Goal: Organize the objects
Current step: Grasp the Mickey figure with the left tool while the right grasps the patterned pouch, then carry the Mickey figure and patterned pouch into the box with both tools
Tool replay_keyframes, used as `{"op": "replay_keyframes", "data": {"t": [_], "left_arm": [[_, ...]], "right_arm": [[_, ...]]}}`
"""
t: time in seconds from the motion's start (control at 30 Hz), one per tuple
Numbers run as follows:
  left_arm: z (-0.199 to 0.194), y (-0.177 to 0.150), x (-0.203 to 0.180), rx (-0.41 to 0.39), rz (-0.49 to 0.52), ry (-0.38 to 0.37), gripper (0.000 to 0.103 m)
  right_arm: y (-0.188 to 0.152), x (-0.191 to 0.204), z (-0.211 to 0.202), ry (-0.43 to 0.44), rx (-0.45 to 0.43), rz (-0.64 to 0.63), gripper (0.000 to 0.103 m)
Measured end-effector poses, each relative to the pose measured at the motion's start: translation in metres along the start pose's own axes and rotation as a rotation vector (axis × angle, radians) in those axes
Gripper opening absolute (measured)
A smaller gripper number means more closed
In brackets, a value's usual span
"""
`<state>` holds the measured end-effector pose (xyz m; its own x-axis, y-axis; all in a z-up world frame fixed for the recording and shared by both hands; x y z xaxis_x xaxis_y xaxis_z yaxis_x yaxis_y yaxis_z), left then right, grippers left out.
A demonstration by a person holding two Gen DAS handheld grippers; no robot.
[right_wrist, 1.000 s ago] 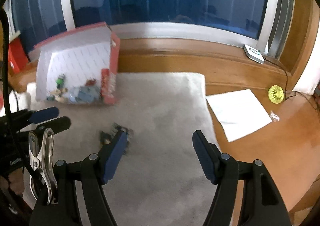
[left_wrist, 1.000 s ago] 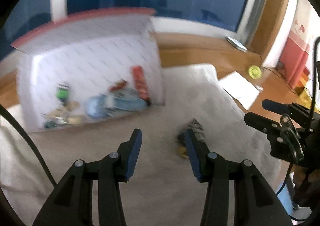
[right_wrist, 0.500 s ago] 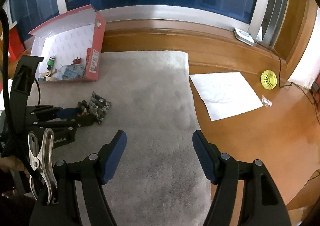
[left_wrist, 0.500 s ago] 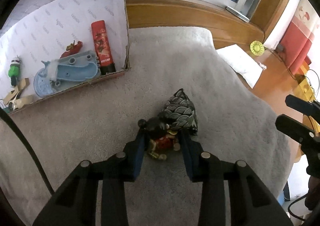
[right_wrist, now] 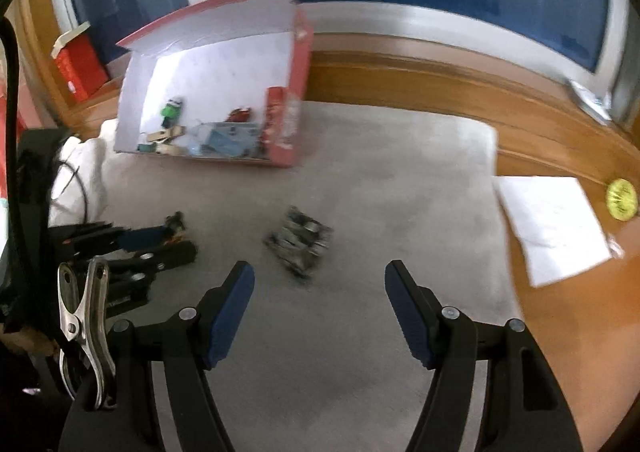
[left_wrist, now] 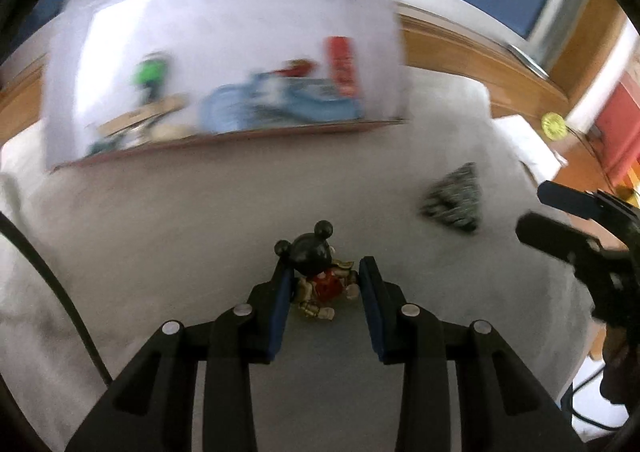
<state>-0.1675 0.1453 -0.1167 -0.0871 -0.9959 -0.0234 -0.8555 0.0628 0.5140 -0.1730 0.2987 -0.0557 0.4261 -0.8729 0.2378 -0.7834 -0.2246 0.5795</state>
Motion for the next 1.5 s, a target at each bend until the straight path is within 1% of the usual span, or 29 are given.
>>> {"op": "replay_keyframes", "data": {"t": [0.07, 0.13, 0.17, 0.2, 0.27, 0.37, 0.43, 0.53, 0.57, 0.6, 0.63, 0.7, 0.77, 0.83, 0.9, 0.97, 1.07, 1.13, 1.2, 1.27, 1.37, 1.5], "left_arm": [[-0.005, -0.005, 0.018, -0.003, -0.028, 0.036, 0.033], [-0.01, -0.01, 0.036, -0.005, -0.061, 0.061, 0.033], [-0.012, -0.012, 0.042, -0.004, -0.072, 0.069, 0.033], [-0.013, -0.014, 0.047, -0.004, -0.083, 0.075, 0.033], [-0.016, -0.018, 0.059, -0.003, -0.098, 0.085, 0.033], [-0.018, -0.021, 0.067, -0.008, -0.097, 0.103, 0.033], [-0.019, -0.022, 0.073, -0.011, -0.091, 0.106, 0.033], [-0.021, -0.021, 0.08, -0.016, -0.082, 0.103, 0.033], [-0.021, -0.021, 0.081, -0.017, -0.079, 0.102, 0.033], [-0.021, -0.021, 0.083, -0.017, -0.079, 0.1, 0.033], [-0.021, -0.021, 0.088, -0.015, -0.082, 0.096, 0.033], [-0.021, -0.023, 0.092, -0.012, -0.084, 0.089, 0.033], [-0.022, -0.021, 0.095, -0.016, -0.074, 0.079, 0.033], [-0.024, -0.021, 0.099, -0.026, -0.064, 0.067, 0.033], [-0.026, -0.022, 0.103, -0.032, -0.058, 0.053, 0.033], [-0.027, -0.024, 0.107, -0.03, -0.048, 0.047, 0.033], [-0.027, -0.027, 0.111, -0.026, -0.038, 0.039, 0.033], [-0.028, -0.029, 0.115, -0.026, -0.037, 0.031, 0.033], [-0.03, -0.032, 0.118, -0.029, -0.033, 0.022, 0.033], [-0.032, -0.039, 0.119, -0.03, -0.017, 0.018, 0.033], [-0.034, -0.045, 0.124, -0.025, -0.007, 0.004, 0.033], [-0.036, -0.045, 0.127, -0.022, -0.008, -0.018, 0.033]], "right_arm": [[0.006, 0.002, 0.013, 0.009, 0.015, 0.013, 0.07], [0.011, 0.004, 0.025, 0.011, 0.039, 0.025, 0.068], [0.014, 0.007, 0.032, -0.001, 0.053, 0.021, 0.063], [0.016, 0.008, 0.037, -0.018, 0.065, 0.011, 0.061], [0.018, 0.011, 0.05, -0.053, 0.095, 0.0, 0.061], [0.019, 0.009, 0.065, -0.096, 0.123, 0.049, 0.06], [0.018, 0.007, 0.073, -0.117, 0.141, 0.072, 0.054], [0.018, 0.009, 0.077, -0.145, 0.134, 0.086, 0.049], [0.018, 0.01, 0.076, -0.141, 0.136, 0.101, 0.042], [0.019, 0.012, 0.076, -0.141, 0.141, 0.119, 0.04], [0.02, 0.014, 0.075, -0.134, 0.143, 0.137, 0.039], [0.024, 0.027, 0.069, -0.085, 0.13, 0.153, 0.038], [0.025, 0.047, 0.062, -0.052, 0.112, 0.128, 0.038], [0.024, 0.07, 0.055, 0.002, 0.096, 0.105, 0.038], [0.019, 0.097, 0.051, 0.047, 0.103, 0.07, 0.038], [0.013, 0.117, 0.052, 0.072, 0.118, 0.034, 0.038], [0.004, 0.136, 0.063, 0.08, 0.156, 0.011, 0.038], [-0.002, 0.139, 0.074, 0.066, 0.19, 0.027, 0.039], [-0.011, 0.134, 0.077, 0.049, 0.203, 0.044, 0.039], [-0.014, 0.131, 0.074, 0.041, 0.176, 0.059, 0.039], [-0.014, 0.132, 0.073, 0.033, 0.161, 0.075, 0.039], [-0.01, 0.132, 0.063, 0.045, 0.136, 0.074, 0.038]]}}
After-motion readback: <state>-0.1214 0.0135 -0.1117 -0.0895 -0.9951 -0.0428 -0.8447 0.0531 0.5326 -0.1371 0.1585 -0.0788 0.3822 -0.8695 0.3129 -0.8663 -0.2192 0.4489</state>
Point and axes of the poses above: each gripper's, at about its wrist camera, not at the fingertips, and z roughly the way its jaws point, x to its left, y to its top, the point moved 2 cm from there along z, roughly the way its jaws point, and after that the axes turned 10 degrees about y, right-handed, at the moved point
